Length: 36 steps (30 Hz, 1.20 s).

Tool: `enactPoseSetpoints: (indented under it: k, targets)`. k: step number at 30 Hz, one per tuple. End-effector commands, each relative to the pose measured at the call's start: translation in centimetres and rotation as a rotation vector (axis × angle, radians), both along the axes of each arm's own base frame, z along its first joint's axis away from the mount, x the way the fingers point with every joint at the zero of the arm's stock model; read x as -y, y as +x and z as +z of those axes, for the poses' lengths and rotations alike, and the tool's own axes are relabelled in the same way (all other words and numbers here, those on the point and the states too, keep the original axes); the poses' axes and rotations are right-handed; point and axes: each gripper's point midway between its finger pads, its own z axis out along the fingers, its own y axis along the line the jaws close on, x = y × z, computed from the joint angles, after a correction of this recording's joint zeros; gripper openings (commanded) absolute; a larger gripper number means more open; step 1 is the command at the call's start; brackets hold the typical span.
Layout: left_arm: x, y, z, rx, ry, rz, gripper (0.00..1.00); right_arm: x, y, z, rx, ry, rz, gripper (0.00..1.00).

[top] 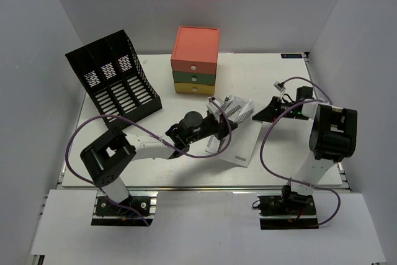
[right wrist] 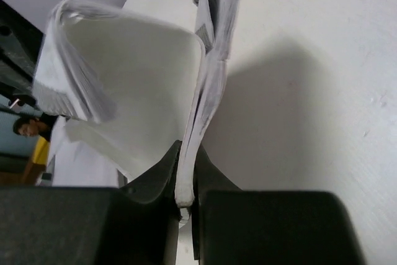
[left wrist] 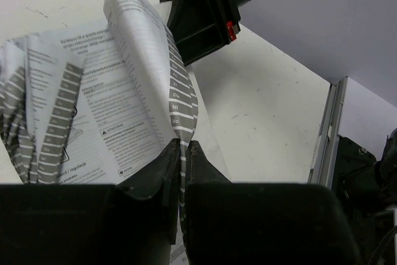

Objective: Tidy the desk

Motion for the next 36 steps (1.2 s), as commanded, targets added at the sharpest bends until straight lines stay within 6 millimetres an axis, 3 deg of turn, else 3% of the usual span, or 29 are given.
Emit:
enactPoseSetpoints:
  k: [1,2,3,5,6,7,8,11,13,17,18,19,20,21,22,23,24,27,29,33,36]
  targets:
    - [0.4,0.7,1.6,0.020,-0.010,0.017,0.00,-0.5,0.5,3.5,0.290,0.057,0.095,0.00]
    - [0.2,0.8,1.3,0.020,0.004,0.026,0.00,-0.9,-1.8,4.7,0.121,0.113,0.087,0.00]
    - [-0.1,0.8,0.9,0.018,0.019,0.031,0.02,-0.9,-1.5,5.9,0.213,0.116,0.088,0.00]
    - [-0.6,0.7,0.5,0.018,0.043,0.042,0.27,-0.7,-1.1,7.2,0.224,0.100,0.094,0.00]
    - [-1.0,0.7,0.2,0.020,0.058,0.052,0.47,-0.8,-1.6,6.9,0.261,0.067,0.118,0.00]
    - [-1.2,0.7,-0.2,0.015,0.068,0.056,0.47,-0.8,-2.0,7.1,0.288,0.044,0.129,0.00]
    - [-1.4,0.6,0.1,0.020,0.065,0.062,0.63,-1.0,-2.4,7.7,0.326,0.027,0.142,0.00]
    - [-2.3,0.7,0.4,0.030,0.074,0.091,0.84,-0.9,-2.9,8.8,0.359,-0.002,0.148,0.00]
    - [-2.8,0.4,0.4,0.040,0.085,0.090,0.90,-0.8,-3.5,10.0,0.409,-0.023,0.152,0.00]
    - [-4.0,-0.1,1.5,0.069,0.081,0.101,0.96,-0.8,-4.5,12.2,0.458,-0.076,0.148,0.00]
    - [-4.5,-0.2,2.3,0.088,0.080,0.105,0.98,-0.6,-3.6,12.9,0.532,-0.096,0.136,0.00]
    - [-4.8,-0.4,2.6,0.097,0.081,0.106,0.98,-0.6,-3.9,13.7,0.581,-0.145,0.128,0.00]
    - [-5.2,-0.6,2.5,0.101,0.089,0.106,0.98,-0.3,-4.2,13.2,0.483,-0.179,0.086,0.00]
    - [-5.7,-0.9,3.6,0.127,0.082,0.107,0.98,-0.1,-4.0,13.5,0.514,-0.206,0.062,0.00]
    - [-6.1,-1.0,4.0,0.138,0.080,0.109,0.98,0.0,-3.5,15.3,0.659,-0.245,0.035,0.00]
    - [-6.6,-1.3,3.8,0.141,0.087,0.110,0.98,0.1,-3.7,15.8,0.679,-0.258,0.016,0.00]
    - [-7.1,-1.7,4.8,0.172,0.080,0.107,0.98,0.0,-4.1,15.9,0.675,-0.251,0.007,0.00]
    - [-8.2,-2.3,5.0,0.200,0.099,0.103,0.98,-0.7,-5.6,18.2,0.734,-0.210,0.039,0.00]
    - [-9.1,-2.0,5.5,0.199,0.100,0.115,0.98,-1.2,-7.1,18.6,0.694,-0.159,0.075,0.00]
    - [-8.3,-2.9,6.1,0.190,0.065,0.019,0.98,-1.7,-8.5,19.3,0.730,-0.124,0.111,0.00]
    - [-7.8,-2.2,6.3,0.179,0.052,0.011,0.98,-2.0,-9.7,19.7,0.760,-0.110,0.129,0.00]
